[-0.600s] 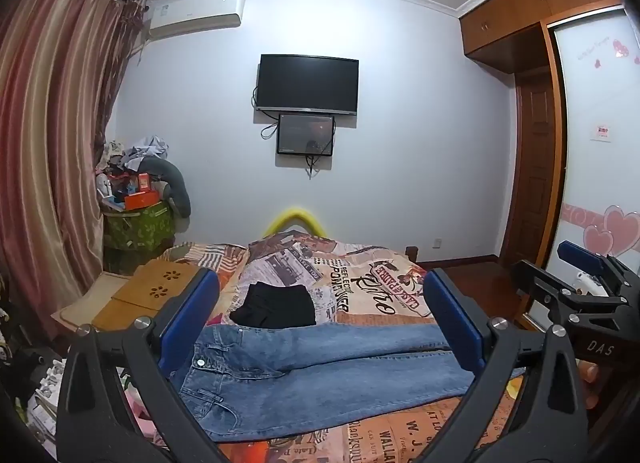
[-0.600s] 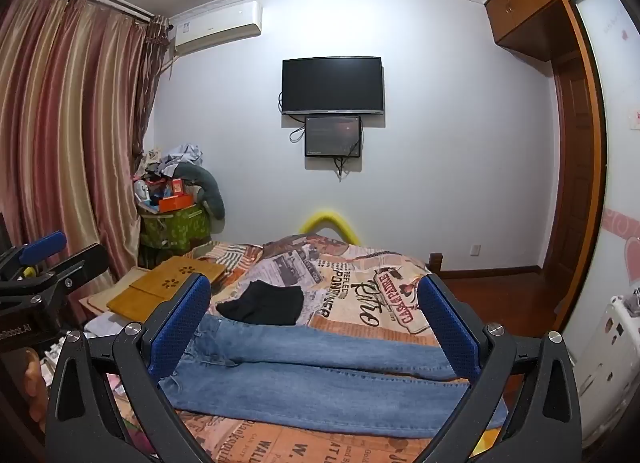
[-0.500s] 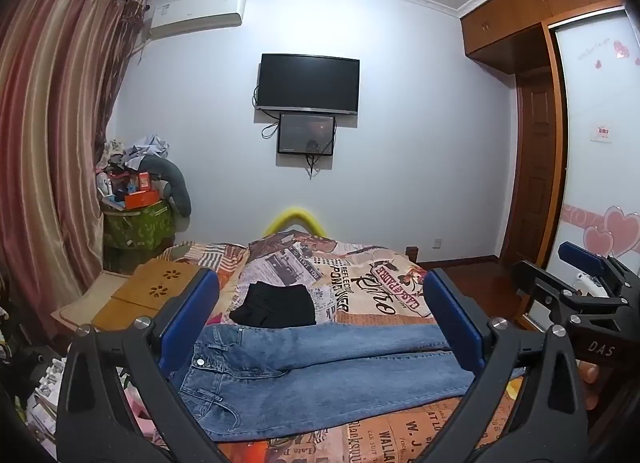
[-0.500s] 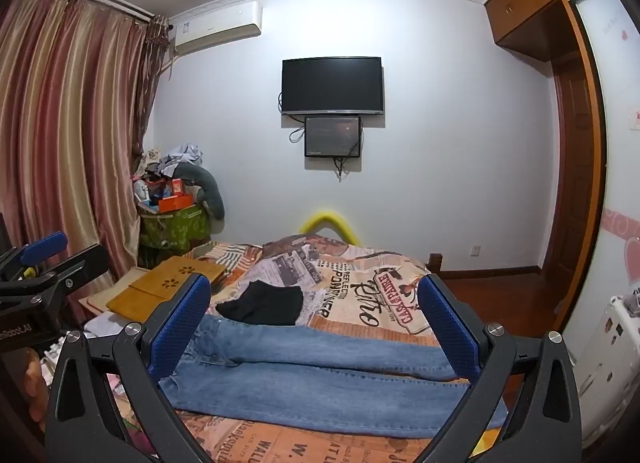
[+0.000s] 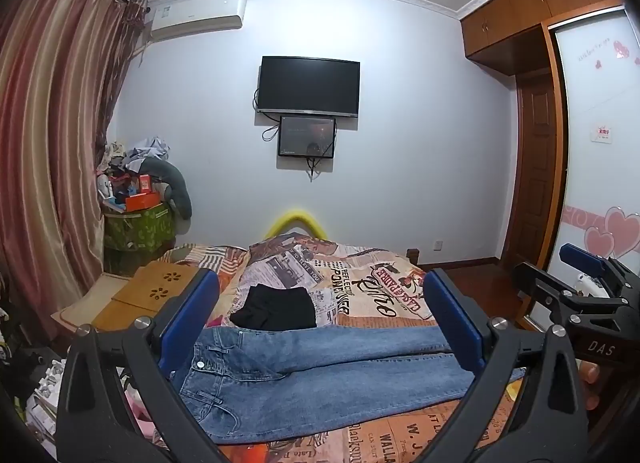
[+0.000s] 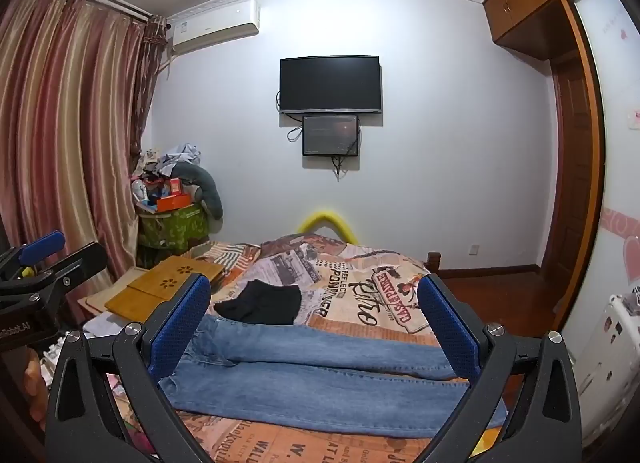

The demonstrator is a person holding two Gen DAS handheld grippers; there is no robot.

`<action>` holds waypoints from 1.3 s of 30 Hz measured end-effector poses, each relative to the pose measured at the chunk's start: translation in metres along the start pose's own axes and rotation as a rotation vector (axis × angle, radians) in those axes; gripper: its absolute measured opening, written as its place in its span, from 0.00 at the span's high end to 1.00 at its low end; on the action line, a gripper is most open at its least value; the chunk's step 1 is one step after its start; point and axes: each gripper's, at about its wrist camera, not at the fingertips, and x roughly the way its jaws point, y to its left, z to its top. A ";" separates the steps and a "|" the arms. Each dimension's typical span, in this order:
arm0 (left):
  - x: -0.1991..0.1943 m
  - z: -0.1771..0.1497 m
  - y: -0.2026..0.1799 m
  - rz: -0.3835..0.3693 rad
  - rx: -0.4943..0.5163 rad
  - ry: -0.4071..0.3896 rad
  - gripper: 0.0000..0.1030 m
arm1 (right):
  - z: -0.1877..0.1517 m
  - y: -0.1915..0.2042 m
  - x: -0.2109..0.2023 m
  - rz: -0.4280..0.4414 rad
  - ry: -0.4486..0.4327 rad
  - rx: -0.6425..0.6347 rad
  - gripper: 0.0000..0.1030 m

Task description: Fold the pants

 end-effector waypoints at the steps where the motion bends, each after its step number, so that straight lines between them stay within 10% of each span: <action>1: 0.000 0.000 0.000 0.000 0.000 -0.001 0.00 | 0.000 0.000 0.000 0.000 0.001 0.000 0.00; 39: -0.001 0.010 0.005 -0.003 0.001 -0.015 0.00 | 0.004 0.002 -0.005 0.010 -0.008 0.002 0.00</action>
